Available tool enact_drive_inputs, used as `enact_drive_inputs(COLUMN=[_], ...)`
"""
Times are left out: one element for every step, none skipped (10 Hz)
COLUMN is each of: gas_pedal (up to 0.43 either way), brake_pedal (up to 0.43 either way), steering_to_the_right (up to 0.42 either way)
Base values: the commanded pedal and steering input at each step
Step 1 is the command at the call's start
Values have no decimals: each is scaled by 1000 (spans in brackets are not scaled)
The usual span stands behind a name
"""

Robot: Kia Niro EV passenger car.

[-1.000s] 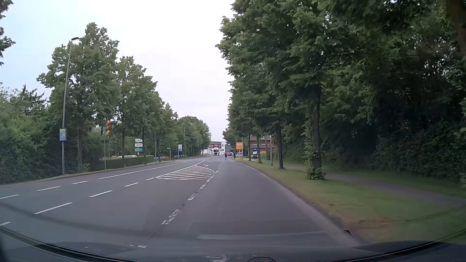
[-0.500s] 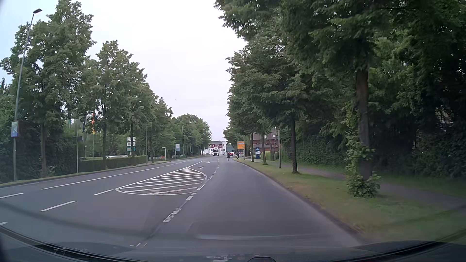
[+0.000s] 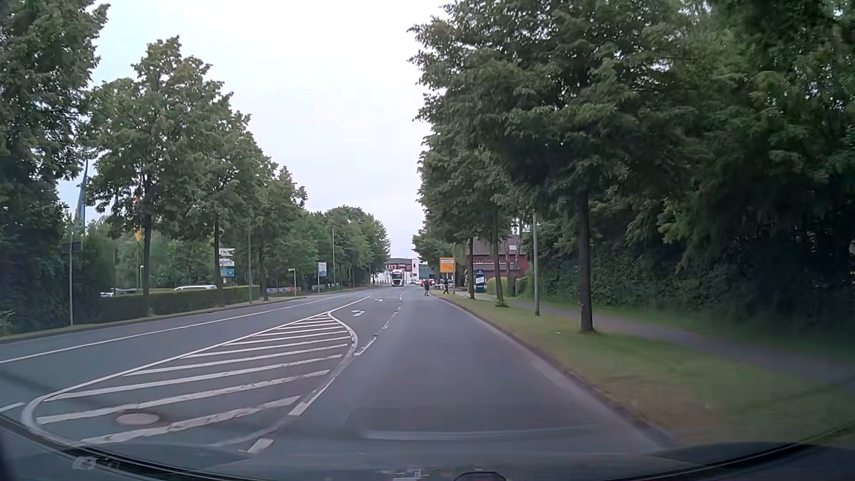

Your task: Follow the waypoints while adhering to traffic rules and regulations

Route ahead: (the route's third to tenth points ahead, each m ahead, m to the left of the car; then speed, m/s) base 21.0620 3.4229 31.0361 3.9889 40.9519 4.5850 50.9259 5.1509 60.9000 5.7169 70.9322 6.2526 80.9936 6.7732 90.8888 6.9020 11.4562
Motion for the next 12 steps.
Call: enact_drive_inputs(gas_pedal=[130, 130, 130, 118, 118, 118, 118, 110, 110, 110, 110, 110], brake_pedal=[0, 0, 0, 0, 0, 0, 0, 0, 0, 0, 0, 0], steering_to_the_right=[-9, -9, -9, -9, -9, -9, -9, -10, -10, -11, -12, -11])
